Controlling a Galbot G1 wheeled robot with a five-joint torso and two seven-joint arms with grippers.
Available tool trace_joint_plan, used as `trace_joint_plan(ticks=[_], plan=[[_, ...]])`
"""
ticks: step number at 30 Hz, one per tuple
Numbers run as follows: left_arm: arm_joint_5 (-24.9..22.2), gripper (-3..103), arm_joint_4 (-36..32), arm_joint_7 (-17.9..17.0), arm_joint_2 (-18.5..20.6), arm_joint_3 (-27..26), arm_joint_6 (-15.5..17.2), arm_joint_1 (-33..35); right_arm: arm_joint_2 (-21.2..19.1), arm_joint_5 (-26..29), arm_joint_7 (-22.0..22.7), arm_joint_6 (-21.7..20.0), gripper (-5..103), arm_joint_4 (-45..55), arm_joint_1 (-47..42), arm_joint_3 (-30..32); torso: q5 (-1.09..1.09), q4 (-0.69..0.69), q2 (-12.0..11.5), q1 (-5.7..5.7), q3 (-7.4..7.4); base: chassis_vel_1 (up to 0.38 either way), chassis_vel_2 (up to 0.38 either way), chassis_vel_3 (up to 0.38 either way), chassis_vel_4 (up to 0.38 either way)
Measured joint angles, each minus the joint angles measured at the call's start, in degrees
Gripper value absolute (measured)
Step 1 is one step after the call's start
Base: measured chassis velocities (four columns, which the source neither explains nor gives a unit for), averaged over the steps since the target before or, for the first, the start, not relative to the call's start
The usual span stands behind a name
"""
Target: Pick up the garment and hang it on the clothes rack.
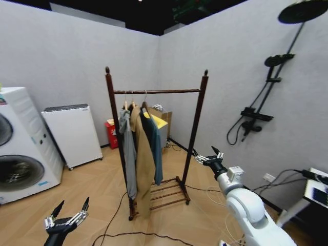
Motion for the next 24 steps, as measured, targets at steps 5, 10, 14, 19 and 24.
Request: trace_joint_plan(ticks=[5,10,14,19,24], plan=[[0.0,100,0.0,0.0,0.0,0.0,0.0,0.0,0.5,-0.1,0.0,0.1,100,0.5,-0.5,0.0,-0.01,0.01,0.0,0.0,0.0,-0.161,-0.086,-0.092,-0.155],[0.0,100,0.0,0.0,0.0,0.0,0.0,0.0,1.2,-0.6,0.0,0.1,100,1.1,-1.5,0.1,0.0,0.0,0.0,-0.07,-0.02,-0.106,-0.134,-0.138,-0.131],[0.0,100,0.0,0.0,0.0,0.0,0.0,0.0,1.5,-0.8,0.0,0.1,100,1.2,-1.7,0.1,0.01,0.0,0.0,-0.06,-0.02,-0.107,-0.151,-0.133,-0.108],[0.0,100,0.0,0.0,0.0,0.0,0.0,0.0,2.0,-1.2,0.0,0.1,100,1.6,-1.9,0.0,0.01,0.0,0.0,-0.05,-0.01,-0.134,-0.125,-0.127,-0.133],[0.0,100,0.0,0.0,0.0,0.0,0.0,0.0,2.3,-1.4,0.1,0.1,100,2.1,-2.3,-0.1,0.01,0.0,0.0,-0.06,-0.02,-0.118,-0.123,-0.12,-0.134]])
